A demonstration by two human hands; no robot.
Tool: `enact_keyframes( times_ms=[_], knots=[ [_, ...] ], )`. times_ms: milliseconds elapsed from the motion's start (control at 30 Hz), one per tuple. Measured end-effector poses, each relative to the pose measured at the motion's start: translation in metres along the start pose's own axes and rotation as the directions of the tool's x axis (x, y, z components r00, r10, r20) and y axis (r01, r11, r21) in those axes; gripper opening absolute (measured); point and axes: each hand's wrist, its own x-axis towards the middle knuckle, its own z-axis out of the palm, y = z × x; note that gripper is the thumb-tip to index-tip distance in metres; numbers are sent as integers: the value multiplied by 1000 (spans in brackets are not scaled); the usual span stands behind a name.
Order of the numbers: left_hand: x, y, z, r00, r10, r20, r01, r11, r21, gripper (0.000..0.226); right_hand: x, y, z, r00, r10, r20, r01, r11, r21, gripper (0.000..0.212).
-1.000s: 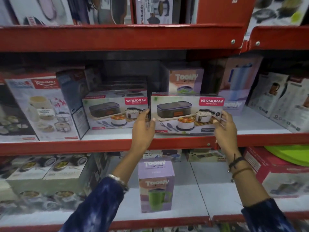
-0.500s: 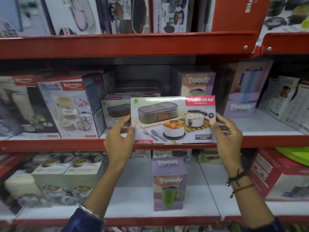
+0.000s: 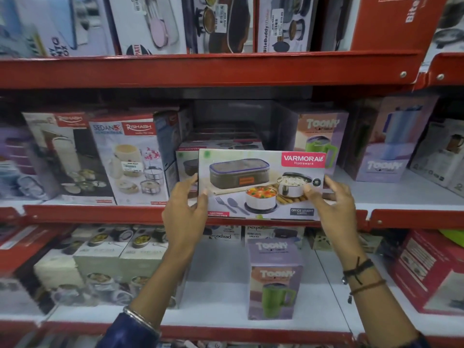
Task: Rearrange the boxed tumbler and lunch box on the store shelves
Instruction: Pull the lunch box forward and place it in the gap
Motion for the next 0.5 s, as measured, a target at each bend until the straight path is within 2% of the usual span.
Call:
enact_keyframes(
  times_ms=[167,400,500],
  knots=[
    [18,-9,1,993,112,19,-113,991,75,48,17,-6,43,999,-44,-3,44,999,-33,55],
    [27,-64,17,991,67,112,-72,997,40,60,12,16,99,997,-59,57,56,997,48,55],
    [26,-77,22,987,64,146,-74,996,59,63,5,24,109,997,-46,56,45,999,30,55]
  ],
)
